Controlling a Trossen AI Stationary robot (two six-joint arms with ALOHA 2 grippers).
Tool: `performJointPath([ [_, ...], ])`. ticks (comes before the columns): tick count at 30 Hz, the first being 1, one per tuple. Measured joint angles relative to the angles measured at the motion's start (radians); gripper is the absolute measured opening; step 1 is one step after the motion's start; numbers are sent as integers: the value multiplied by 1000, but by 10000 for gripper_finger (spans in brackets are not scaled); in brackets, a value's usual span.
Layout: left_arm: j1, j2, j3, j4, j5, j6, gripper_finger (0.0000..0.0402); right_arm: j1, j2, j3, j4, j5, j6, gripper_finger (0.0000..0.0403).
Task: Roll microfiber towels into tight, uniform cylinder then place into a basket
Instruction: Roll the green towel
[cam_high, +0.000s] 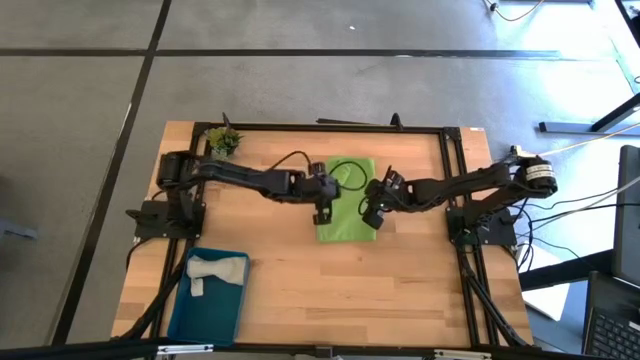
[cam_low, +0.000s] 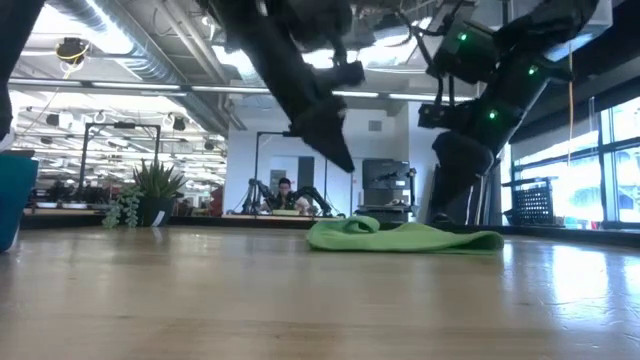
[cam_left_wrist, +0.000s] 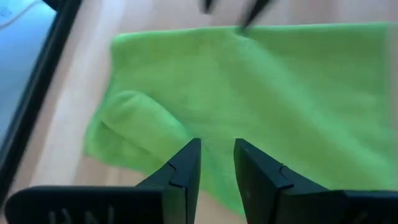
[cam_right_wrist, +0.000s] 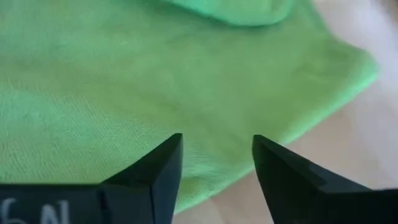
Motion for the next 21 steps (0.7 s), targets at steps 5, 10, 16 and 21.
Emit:
performJointPath([
  [5, 73, 76, -1, 89, 77, 57, 88, 0, 56, -17, 64, -35, -5, 195],
  [10, 109, 144, 0, 135, 161, 93, 88, 0, 99, -20, 58, -40, -2, 195],
  [16, 113, 184, -2, 158, 166, 140, 88, 0, 154, -20, 118, -40, -2, 195],
  [21, 119, 195, 1, 176, 163, 141, 88, -4, 185, -15, 146, -32, -2, 195],
])
